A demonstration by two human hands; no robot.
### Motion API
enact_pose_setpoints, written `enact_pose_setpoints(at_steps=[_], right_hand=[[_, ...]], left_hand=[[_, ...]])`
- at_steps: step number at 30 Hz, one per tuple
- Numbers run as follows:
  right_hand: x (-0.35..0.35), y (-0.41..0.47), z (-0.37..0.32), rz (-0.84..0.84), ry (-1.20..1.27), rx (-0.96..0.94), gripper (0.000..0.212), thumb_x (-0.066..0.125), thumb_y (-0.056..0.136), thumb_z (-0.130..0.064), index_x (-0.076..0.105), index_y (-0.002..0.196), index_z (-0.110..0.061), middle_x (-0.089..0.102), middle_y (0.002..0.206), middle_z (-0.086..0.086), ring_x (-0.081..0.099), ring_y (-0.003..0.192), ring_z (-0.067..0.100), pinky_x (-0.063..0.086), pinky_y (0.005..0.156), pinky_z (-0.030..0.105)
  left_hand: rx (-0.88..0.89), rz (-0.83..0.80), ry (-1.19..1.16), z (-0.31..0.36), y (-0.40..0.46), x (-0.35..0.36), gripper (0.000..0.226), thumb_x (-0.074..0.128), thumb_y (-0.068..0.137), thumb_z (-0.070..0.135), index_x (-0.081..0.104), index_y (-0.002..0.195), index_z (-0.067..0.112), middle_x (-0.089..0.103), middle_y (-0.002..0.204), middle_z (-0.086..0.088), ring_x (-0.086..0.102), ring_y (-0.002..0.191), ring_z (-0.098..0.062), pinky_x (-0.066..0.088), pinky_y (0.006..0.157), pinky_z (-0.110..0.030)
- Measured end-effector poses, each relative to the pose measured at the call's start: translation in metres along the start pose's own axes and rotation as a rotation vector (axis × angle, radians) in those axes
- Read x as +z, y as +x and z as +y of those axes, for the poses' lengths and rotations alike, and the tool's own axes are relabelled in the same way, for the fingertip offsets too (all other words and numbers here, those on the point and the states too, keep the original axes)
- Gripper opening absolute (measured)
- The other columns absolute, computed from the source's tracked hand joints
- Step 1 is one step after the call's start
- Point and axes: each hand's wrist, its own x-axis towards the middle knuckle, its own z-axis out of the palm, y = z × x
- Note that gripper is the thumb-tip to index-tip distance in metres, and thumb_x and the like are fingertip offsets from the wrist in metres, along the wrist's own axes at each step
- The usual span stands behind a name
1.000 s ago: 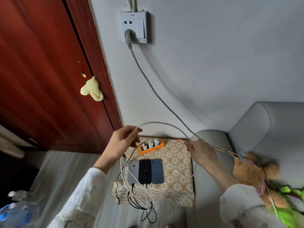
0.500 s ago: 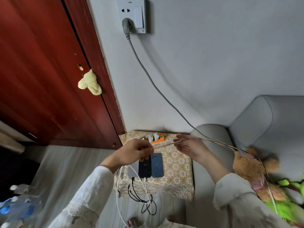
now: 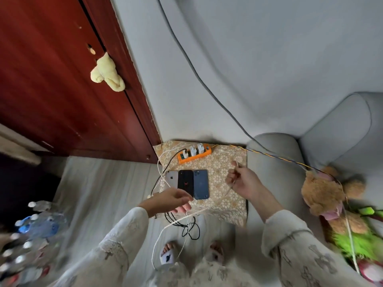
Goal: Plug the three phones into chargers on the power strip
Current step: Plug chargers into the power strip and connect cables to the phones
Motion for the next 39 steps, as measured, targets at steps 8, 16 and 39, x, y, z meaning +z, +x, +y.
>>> enact_pose_setpoints(at_steps=[8,16,39], right_hand=[[-0.06,0.049,0.051,-0.007,-0.336,0.088,0.021,0.039,0.097,-0.028,0.053,0.093,-0.012,0.035,0.047,-0.008,0.032,0.041,0.008,0.031,0.054,0.026],[-0.101,0.164,0.097,0.101,-0.269,0.14,0.019,0.036,0.092,0.002,0.052,0.089,-0.008,0.06,0.064,0.009,0.055,0.059,0.018,0.047,0.062,0.032],[-0.124,0.279,0.132,-0.026,-0.678,-0.013,0.028,0.028,0.091,0.002,0.05,0.086,-0.013,0.064,0.097,0.008,0.063,0.099,0.021,0.053,0.075,0.028]], left_hand=[[-0.191,0.232,-0.175,-0.056,0.075,0.034,0.027,0.04,0.095,0.015,0.057,0.115,0.008,0.063,0.115,-0.014,0.059,0.095,-0.02,0.048,0.076,-0.026],[-0.28,0.382,-0.216,-0.117,0.183,0.074,0.034,0.037,0.094,0.014,0.05,0.126,0.013,0.057,0.118,-0.004,0.05,0.07,0.0,0.04,0.055,-0.006],[-0.468,0.614,-0.196,-0.096,0.308,0.114,0.055,0.035,0.078,-0.005,0.032,0.13,0.011,0.035,0.143,-0.009,0.019,0.132,-0.029,0.017,0.108,-0.045]])
